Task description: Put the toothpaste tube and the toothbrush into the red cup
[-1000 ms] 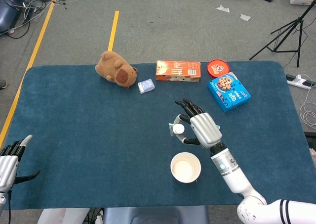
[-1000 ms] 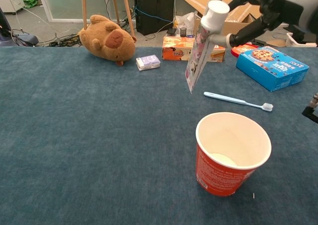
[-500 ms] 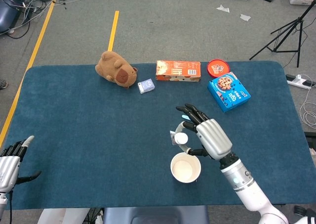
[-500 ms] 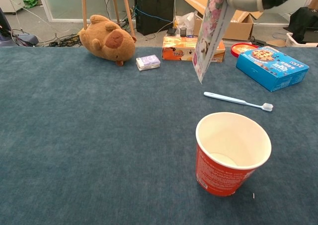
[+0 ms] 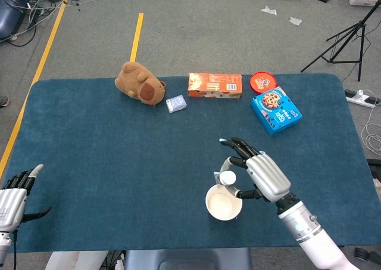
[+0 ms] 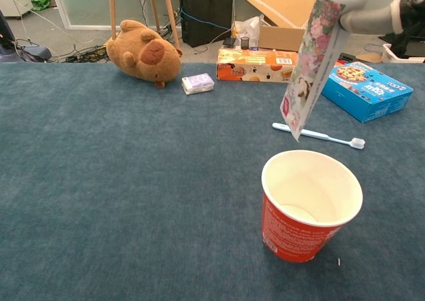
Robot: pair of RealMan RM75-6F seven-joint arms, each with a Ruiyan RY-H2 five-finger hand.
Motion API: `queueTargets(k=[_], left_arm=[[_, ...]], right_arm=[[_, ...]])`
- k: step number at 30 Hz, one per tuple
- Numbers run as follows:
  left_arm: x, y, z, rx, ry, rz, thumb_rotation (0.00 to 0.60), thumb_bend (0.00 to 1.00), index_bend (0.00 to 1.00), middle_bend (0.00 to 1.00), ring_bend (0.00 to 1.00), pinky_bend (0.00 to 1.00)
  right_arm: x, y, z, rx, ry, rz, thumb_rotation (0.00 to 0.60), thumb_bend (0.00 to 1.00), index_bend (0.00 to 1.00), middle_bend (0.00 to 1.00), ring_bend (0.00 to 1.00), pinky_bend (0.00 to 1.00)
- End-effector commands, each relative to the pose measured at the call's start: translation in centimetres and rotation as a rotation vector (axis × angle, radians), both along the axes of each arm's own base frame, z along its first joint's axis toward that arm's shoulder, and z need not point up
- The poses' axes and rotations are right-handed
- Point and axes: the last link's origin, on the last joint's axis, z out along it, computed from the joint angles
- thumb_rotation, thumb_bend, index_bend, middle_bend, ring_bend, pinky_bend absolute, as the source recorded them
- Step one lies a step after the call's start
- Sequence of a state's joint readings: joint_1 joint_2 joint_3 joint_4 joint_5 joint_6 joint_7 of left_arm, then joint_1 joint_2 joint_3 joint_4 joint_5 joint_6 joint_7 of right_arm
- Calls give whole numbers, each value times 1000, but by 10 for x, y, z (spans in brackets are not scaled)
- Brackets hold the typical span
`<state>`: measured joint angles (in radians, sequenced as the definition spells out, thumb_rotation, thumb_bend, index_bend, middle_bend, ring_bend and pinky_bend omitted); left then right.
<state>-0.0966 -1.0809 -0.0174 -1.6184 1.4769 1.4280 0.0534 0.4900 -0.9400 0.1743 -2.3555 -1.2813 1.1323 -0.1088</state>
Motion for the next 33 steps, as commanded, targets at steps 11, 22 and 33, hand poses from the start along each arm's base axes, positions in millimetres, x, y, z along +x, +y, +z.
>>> queueTargets(k=[11, 22, 33], left_arm=[[0, 0, -1, -3, 3, -1, 600, 0, 42, 174, 161, 205], [0, 0, -1, -3, 3, -1, 600, 0, 42, 174, 162, 209], [1, -1, -1, -1, 0, -2, 600, 0, 42, 174, 162, 214]], right_arm=[[-14, 11, 2, 42, 28, -22, 600, 243, 673, 146, 0, 188], [-24, 15, -4, 78, 84, -62, 600, 244, 673, 145, 0, 188], [-30, 12, -24, 137, 149, -82, 600, 243, 673, 146, 0, 188]])
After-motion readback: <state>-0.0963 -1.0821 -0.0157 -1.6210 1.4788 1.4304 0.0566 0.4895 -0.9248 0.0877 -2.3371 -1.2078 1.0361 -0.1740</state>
